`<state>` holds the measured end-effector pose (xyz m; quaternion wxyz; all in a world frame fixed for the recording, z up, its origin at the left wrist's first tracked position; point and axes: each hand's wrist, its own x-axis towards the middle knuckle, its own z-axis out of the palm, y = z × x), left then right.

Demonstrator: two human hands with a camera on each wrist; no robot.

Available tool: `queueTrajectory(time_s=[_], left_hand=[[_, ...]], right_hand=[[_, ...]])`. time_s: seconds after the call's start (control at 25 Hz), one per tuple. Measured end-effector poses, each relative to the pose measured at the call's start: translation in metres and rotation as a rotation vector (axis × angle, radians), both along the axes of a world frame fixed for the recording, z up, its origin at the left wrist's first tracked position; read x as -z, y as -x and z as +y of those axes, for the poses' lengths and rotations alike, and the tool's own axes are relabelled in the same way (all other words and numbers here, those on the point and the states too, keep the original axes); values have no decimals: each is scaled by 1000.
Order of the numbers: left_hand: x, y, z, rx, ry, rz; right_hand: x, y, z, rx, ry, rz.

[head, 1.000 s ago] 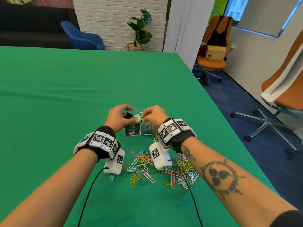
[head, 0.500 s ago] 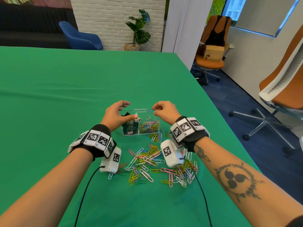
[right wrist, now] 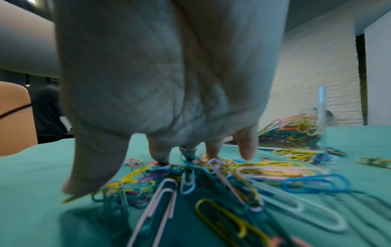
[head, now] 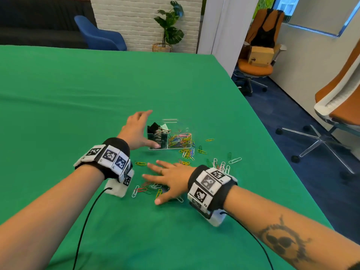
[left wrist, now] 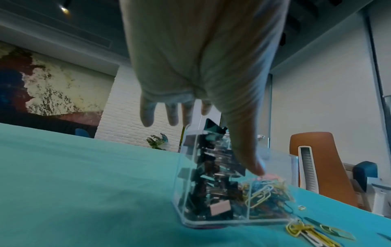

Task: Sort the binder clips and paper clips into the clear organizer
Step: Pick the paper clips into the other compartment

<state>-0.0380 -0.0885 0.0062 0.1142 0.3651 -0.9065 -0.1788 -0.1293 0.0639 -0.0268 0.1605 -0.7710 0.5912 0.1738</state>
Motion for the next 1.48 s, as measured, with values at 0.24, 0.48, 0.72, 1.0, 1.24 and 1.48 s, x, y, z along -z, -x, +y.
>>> queueTrajectory(time_s=[0.24,0.48,0.72,1.0,1.24,1.48], left_hand=[[-2,22,-16,68,-144,-105],[-5,10,-29,29,-151,-75],[-4,0,-33,6,-172,-87],[-8,16,-23,12,-202,-139],[1,27,-8,-37,-72,-141],[0,24,-16,-17,-118,-161]], right_hand=[[-26,49,17,304,-42,-266],[-26,111,-32,768,115,-132],[-10,79,-43,628,-147,-53],[-33,79,-1,621,-82,-231],[-15,76,-3,530,-102,-144],[-14,92,20,586,-53,-216]])
